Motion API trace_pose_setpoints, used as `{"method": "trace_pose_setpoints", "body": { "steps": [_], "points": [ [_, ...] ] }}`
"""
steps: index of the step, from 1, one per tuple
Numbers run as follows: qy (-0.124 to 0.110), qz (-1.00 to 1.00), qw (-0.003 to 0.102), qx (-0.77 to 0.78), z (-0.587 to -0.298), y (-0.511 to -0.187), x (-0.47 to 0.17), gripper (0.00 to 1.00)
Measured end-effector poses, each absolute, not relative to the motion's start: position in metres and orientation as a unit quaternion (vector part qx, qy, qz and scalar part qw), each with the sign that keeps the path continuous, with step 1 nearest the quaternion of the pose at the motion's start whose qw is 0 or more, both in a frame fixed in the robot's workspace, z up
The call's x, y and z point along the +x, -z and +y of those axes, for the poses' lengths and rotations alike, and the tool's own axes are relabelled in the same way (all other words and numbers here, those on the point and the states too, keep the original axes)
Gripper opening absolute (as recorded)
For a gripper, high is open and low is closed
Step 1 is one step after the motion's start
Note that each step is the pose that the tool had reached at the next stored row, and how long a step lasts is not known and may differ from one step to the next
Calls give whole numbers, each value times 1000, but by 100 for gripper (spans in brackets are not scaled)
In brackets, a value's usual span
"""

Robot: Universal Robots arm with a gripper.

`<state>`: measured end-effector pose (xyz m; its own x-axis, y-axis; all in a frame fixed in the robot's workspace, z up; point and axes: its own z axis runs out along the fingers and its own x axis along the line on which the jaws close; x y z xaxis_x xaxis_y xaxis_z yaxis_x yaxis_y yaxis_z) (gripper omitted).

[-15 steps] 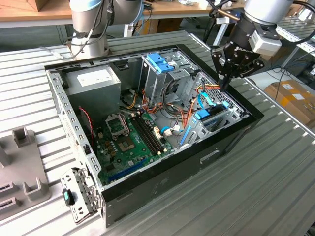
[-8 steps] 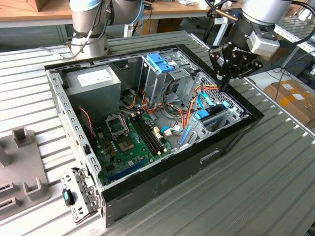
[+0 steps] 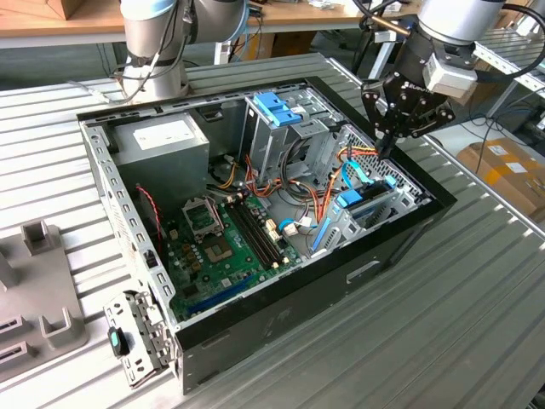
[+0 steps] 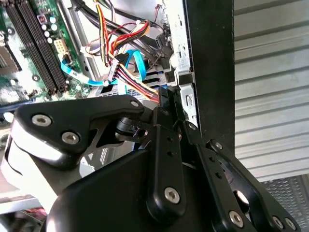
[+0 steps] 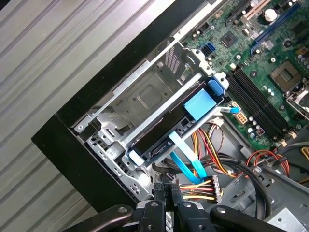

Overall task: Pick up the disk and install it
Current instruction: 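Insert the second disk wire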

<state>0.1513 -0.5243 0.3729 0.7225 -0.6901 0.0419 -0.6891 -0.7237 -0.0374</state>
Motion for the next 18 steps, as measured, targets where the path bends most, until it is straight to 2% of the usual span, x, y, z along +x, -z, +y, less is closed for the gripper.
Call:
{"method": "trace_pose_setpoints", "body": {
  "steps": [18],
  "points": [
    [28, 525, 5, -851, -524, -370, 151, 16]
  ]
}}
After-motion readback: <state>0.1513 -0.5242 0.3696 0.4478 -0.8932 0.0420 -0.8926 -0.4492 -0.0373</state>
